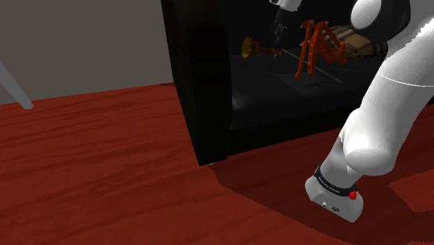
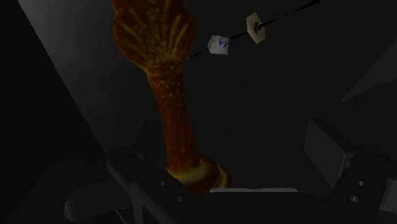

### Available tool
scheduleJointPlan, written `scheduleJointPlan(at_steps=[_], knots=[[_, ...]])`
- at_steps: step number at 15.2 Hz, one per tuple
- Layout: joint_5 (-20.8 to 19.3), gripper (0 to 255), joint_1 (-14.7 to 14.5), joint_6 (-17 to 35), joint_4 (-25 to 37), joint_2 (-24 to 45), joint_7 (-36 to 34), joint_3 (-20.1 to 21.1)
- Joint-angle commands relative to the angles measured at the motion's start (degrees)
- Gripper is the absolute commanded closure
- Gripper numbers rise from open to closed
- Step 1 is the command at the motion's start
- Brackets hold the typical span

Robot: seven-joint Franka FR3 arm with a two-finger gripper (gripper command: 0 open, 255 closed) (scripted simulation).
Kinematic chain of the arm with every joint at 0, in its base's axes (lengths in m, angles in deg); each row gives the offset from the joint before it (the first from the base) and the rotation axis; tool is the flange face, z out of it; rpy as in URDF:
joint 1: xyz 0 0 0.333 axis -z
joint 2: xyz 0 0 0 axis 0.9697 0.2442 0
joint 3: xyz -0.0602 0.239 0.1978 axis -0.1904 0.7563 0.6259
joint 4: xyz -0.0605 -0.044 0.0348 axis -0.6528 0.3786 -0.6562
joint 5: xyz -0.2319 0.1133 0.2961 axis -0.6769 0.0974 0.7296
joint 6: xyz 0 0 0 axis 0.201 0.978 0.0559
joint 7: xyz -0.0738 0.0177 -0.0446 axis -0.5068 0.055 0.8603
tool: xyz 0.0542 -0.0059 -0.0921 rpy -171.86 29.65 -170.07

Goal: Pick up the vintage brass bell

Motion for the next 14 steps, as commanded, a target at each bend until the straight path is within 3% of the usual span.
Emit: scheduleJointPlan(at_steps=[1, 3, 12, 13, 14], knots=[[6.3, 0, 3.0, -2.7, 6.5, 7.4, 7.2, -0.7], [9.9, 0, 6.4, -4.9, 11.5, 12.1, 10.8, 0.4], [9.7, 0, 5.3, 1.1, 5.0, 11.5, 12.0, 0.8], [9.8, 255, 5.4, 1.0, 5.1, 11.7, 12.1, 0.8], [9.8, 255, 5.4, 1.1, 5.1, 11.6, 12.1, 0.8]])
